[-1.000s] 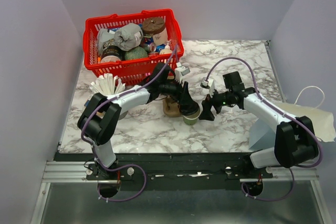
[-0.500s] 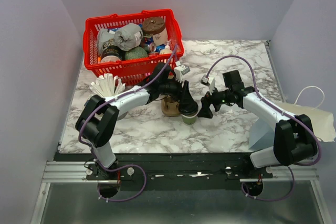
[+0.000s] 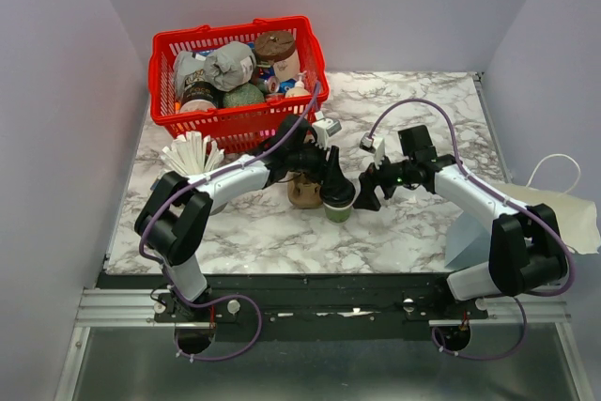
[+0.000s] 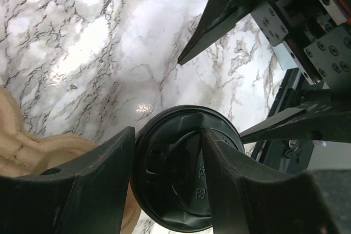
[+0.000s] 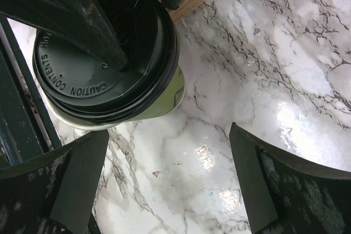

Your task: Pack the takeout coffee

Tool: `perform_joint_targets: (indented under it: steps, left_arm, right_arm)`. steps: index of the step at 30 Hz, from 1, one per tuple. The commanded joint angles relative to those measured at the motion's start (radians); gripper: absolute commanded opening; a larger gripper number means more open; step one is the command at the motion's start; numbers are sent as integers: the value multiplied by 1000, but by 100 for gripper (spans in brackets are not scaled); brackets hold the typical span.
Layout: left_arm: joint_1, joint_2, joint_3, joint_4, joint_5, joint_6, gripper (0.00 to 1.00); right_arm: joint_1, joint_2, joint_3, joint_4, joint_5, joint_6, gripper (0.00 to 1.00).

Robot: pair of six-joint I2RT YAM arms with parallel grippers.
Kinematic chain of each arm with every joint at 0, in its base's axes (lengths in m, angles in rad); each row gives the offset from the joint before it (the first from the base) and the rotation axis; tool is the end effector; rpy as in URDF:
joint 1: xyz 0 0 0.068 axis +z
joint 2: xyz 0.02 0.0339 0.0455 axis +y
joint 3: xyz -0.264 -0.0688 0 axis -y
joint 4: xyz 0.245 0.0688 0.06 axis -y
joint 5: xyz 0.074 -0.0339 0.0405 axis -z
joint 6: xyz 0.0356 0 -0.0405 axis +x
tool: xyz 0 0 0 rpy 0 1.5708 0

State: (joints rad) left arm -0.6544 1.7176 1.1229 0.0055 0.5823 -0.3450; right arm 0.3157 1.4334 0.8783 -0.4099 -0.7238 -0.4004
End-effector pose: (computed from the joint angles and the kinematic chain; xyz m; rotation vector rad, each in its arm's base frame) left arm 0.2907 -0.2477 0.2295 0.7093 2.1878 -1.1789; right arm 0.2598 0.1097 0.2141 -1.0968 2.1284 0.8679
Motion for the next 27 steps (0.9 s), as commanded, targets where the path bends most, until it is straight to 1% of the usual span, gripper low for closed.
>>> perform_joint_targets:
  steps: [1, 6, 14, 21, 24, 27]
  left_arm:
    - [-8, -42, 38, -62, -90, 27, 59]
    - [-10, -53, 52, -68, -81, 26, 59]
    - [-8, -72, 22, -62, -47, 23, 59]
    - [-8, -81, 14, -55, -47, 21, 59]
    - [-8, -84, 43, -61, -48, 34, 59]
    - [1, -92, 78, -107, -67, 60, 59]
  right_arm:
    - [6, 9, 24, 37, 27, 6, 100]
    - [8, 13, 28, 39, 27, 11, 100]
    - [8, 24, 45, 39, 34, 11, 100]
    - [8, 24, 39, 39, 34, 9, 100]
    - [8, 19, 34, 39, 35, 5, 100]
    - [8, 18, 27, 37, 41, -2, 100]
